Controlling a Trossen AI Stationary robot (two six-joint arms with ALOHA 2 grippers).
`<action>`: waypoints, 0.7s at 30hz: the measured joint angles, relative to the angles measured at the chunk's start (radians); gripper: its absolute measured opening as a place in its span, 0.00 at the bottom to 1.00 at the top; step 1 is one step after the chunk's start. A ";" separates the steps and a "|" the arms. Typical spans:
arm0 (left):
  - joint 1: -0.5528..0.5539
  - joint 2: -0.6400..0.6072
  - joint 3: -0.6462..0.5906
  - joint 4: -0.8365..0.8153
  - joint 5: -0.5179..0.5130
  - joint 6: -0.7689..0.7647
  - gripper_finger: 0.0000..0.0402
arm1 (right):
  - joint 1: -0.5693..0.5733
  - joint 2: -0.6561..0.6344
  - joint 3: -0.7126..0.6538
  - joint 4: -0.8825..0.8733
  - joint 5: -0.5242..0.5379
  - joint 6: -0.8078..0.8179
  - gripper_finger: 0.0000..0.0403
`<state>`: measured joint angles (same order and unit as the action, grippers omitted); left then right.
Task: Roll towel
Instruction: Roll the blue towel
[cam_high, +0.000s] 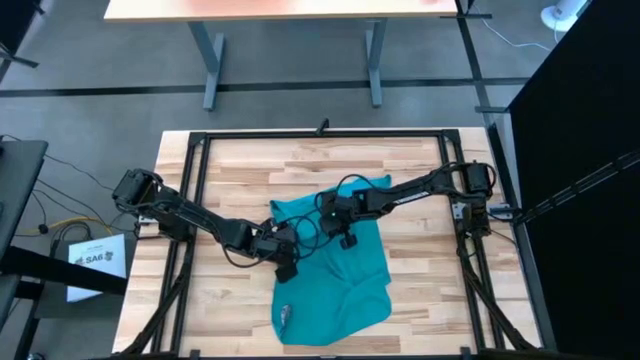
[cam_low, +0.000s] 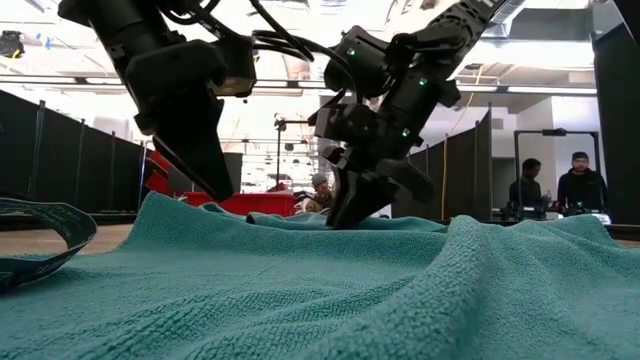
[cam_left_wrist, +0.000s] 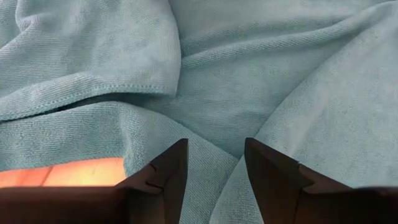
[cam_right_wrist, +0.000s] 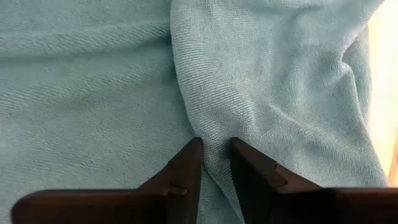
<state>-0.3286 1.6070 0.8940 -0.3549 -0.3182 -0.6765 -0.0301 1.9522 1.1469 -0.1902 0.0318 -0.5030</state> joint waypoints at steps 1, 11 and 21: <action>-0.001 0.000 0.000 0.002 0.000 -0.001 0.36 | -0.003 0.000 0.000 0.000 -0.002 0.000 0.10; -0.038 0.000 -0.015 0.012 0.000 -0.059 0.36 | -0.058 -0.035 0.092 -0.025 -0.004 -0.003 0.00; -0.069 0.000 -0.015 0.029 0.000 -0.099 0.36 | -0.260 -0.034 0.229 -0.043 -0.007 -0.026 0.00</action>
<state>-0.3978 1.6070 0.8791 -0.3260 -0.3183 -0.7753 -0.2904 1.9182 1.3762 -0.2334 0.0246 -0.5293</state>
